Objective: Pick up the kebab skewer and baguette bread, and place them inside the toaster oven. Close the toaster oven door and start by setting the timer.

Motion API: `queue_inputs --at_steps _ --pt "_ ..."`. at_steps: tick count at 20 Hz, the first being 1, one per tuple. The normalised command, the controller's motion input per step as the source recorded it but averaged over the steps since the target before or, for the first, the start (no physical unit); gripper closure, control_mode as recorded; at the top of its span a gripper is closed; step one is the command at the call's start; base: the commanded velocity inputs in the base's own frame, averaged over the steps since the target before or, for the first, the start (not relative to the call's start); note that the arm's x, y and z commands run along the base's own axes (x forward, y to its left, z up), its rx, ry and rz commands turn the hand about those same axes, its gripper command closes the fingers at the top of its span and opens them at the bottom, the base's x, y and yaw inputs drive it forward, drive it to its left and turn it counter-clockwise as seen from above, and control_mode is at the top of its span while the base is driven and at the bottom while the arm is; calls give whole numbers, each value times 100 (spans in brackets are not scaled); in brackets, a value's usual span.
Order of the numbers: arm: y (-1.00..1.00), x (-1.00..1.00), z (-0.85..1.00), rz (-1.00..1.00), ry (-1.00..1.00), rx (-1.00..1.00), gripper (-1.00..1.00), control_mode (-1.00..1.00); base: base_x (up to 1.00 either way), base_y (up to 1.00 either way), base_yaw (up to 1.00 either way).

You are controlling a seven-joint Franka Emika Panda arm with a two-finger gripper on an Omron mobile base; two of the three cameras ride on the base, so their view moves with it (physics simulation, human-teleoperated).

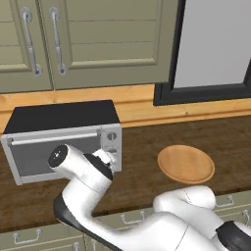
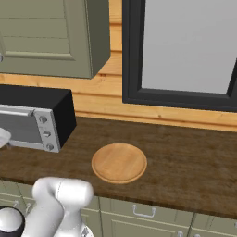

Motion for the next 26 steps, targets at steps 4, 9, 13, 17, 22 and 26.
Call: queue_inputs --at_steps 4,9,13,17,22,26 --pt "-32 -29 0 35 0 -33 -100 -100 0 0 0" --pt "-5 9 0 38 31 -47 -100 -100 0 0 0" --pt "0 9 -1 47 62 -62 -100 -100 0 0 0" --pt "-2 0 -5 50 54 -64 -100 -100 0 0 0" --pt "-26 11 -7 53 45 -54 -100 -100 0 0 0" --pt "-36 24 -1 55 38 -32 -100 -100 0 0 0"
